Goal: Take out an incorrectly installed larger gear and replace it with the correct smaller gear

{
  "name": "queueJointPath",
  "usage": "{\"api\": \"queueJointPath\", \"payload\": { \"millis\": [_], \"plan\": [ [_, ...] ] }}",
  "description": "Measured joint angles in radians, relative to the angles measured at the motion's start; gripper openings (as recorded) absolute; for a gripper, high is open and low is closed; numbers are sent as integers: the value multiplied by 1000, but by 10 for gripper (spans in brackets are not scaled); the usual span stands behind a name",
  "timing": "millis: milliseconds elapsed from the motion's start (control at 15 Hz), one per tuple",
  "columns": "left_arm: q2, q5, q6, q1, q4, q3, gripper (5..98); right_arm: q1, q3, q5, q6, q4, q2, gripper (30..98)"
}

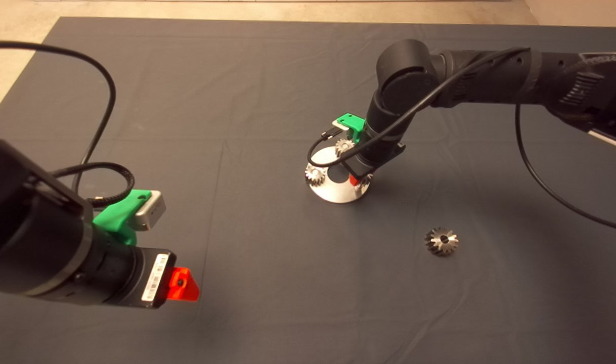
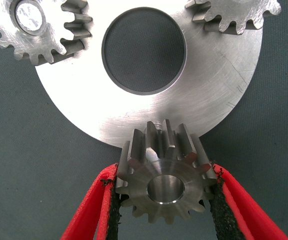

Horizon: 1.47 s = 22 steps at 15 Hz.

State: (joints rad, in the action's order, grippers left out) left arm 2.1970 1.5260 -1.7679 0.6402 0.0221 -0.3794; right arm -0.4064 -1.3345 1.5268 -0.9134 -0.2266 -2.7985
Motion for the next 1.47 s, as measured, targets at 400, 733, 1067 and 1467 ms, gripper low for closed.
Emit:
{"api": "queueJointPath", "payload": {
  "millis": [400, 733, 1067, 1467],
  "plan": [
    [0, 0, 0, 0, 0, 0, 982, 24, -2, 0, 0, 1, 0, 395],
    [0, 0, 0, 0, 0, 0, 982, 27, -4, 0, 1, 2, 0, 395],
    [0, 0, 0, 0, 0, 0, 982, 27, -4, 0, 1, 2, 1, 395],
    [0, 0, 0, 0, 0, 0, 982, 23, -4, 0, 1, 2, 0, 395]
  ]
}}
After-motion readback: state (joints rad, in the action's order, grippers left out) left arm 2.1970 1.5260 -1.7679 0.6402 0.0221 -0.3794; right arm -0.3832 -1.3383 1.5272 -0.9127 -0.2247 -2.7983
